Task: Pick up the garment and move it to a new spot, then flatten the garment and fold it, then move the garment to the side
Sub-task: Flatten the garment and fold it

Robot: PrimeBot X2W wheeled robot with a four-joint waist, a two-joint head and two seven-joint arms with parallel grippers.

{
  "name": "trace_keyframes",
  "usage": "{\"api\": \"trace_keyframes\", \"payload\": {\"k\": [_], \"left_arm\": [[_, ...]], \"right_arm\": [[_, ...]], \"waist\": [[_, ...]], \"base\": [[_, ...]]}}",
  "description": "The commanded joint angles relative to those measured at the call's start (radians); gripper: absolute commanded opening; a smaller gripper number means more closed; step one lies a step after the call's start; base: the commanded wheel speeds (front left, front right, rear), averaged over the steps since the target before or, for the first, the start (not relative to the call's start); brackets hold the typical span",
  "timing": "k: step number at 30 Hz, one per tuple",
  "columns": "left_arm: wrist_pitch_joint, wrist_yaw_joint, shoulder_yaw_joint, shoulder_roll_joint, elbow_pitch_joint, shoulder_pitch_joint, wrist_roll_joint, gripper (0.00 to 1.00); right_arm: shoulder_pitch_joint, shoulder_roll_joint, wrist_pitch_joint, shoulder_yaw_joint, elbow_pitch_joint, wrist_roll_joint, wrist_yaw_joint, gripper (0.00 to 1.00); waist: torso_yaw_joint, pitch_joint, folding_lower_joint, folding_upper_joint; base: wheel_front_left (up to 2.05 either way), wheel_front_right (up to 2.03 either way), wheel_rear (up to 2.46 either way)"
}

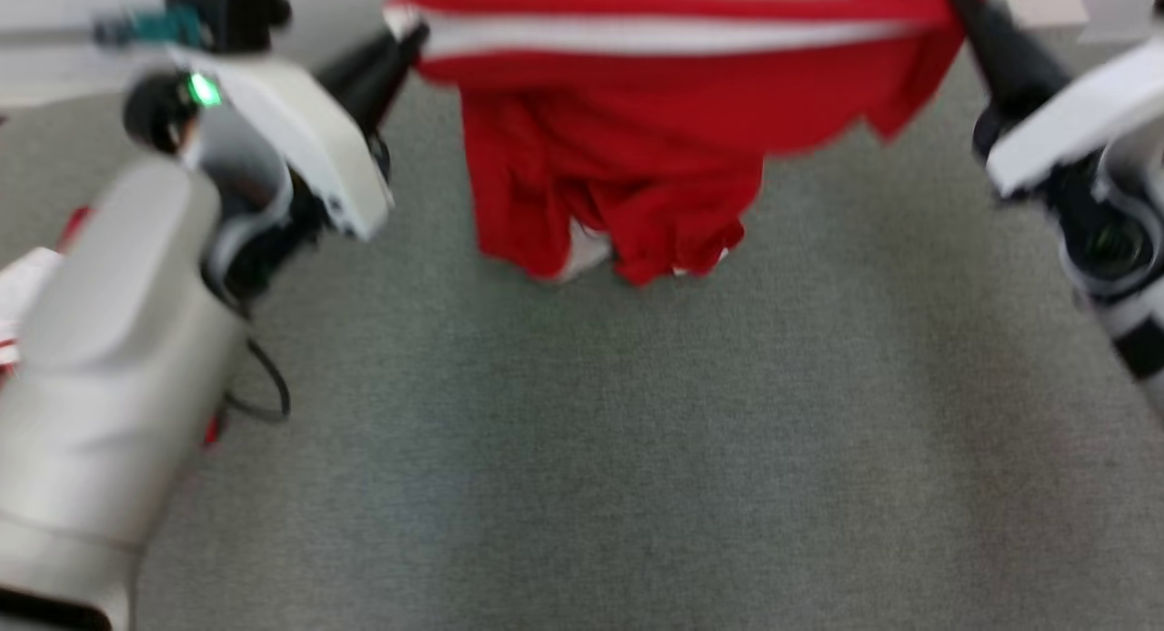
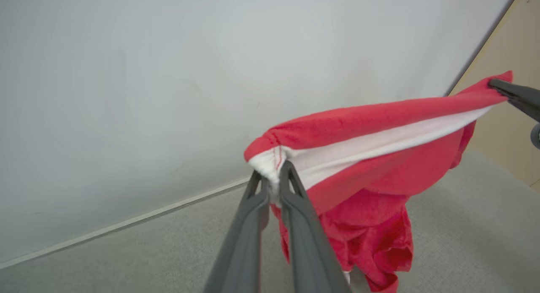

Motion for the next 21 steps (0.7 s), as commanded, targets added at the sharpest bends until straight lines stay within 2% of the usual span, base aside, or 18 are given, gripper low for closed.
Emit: {"api": "trace_keyframes", "payload": {"k": [1,4,10,17,21], "left_arm": [[0.008,0.0,-0.002,0.012,0.017,-0.045,-0.016,0.0],[0.029,0.0,-0.04,0.039,0.072,-0.171,-0.016,0.0],[0.005,0.0,-0.08,0.045,0.165,-0.371,-0.064,0.0],[-0.056,0.0,-0.111,0.008,0.272,-0.55,-0.102,0.0],[-0.077,0.0,-0.14,-0.01,0.319,-0.58,-0.138,0.0]], "right_arm": [[-0.039,0.005,-0.003,-0.011,0.02,0.003,-0.002,0.0],[-0.156,0.039,-0.023,-0.031,0.072,-0.005,-0.002,0.0],[-0.348,0.08,-0.104,-0.067,0.147,-0.024,-0.002,0.0],[-0.516,0.062,-0.153,-0.067,0.192,-0.056,-0.002,0.0],[-0.54,0.059,-0.147,-0.053,0.197,-0.049,-0.002,0.0]], "waist": [[-0.021,0.07,-0.0001,0.0],[-0.04,0.12,-0.0001,0.0],[-0.055,0.17,-0.0001,0.0],[-0.058,0.174,-0.0001,0.0],[-0.064,0.163,-0.0001,0.0]], "base": [[0.0,0.0,0.0],[0.0,0.0,0.0],[0.0,0.0,0.0],[0.0,0.0,0.0],[0.0,0.0,0.0]]}}
